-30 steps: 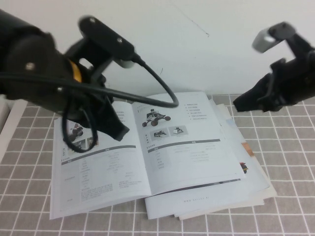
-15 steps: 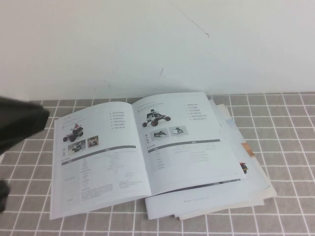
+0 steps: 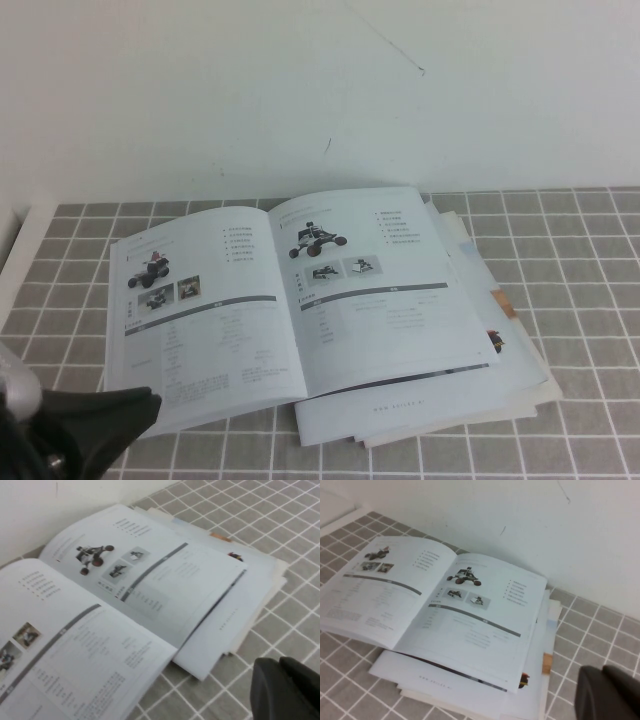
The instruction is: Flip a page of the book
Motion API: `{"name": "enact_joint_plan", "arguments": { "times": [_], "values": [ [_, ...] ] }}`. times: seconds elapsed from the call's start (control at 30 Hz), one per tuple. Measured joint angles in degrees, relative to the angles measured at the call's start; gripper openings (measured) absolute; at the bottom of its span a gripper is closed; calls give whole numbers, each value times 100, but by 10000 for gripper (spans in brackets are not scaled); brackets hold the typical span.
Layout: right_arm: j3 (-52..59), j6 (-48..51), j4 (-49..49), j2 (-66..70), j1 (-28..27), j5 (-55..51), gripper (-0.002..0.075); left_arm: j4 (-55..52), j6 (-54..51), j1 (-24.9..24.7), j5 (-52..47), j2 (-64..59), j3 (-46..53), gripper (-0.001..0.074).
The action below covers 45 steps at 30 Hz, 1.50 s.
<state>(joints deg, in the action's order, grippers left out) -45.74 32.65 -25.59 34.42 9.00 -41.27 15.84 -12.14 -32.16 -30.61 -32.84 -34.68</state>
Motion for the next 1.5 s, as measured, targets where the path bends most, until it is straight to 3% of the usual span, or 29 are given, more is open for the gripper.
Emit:
{"name": "enact_joint_plan", "arguments": {
  "times": [0.13,0.27,1.17,1.3,1.5],
  "values": [
    [535,68,-186,-128,0,421,-1,-49,-335,0,1192,-49,739,-4],
    [638,387,-232,-149,0,533,-1,-49,-497,0,1587,-49,885,-4],
    [676,496,-314,-149,0,550,-1,-133,-776,32,1696,113,921,-4],
    [676,496,-327,-149,0,550,-1,-165,-816,531,1829,632,1207,-4],
    [676,496,-327,-149,0,550,-1,-428,-816,1878,2456,1669,2159,-4]
  ]
}}
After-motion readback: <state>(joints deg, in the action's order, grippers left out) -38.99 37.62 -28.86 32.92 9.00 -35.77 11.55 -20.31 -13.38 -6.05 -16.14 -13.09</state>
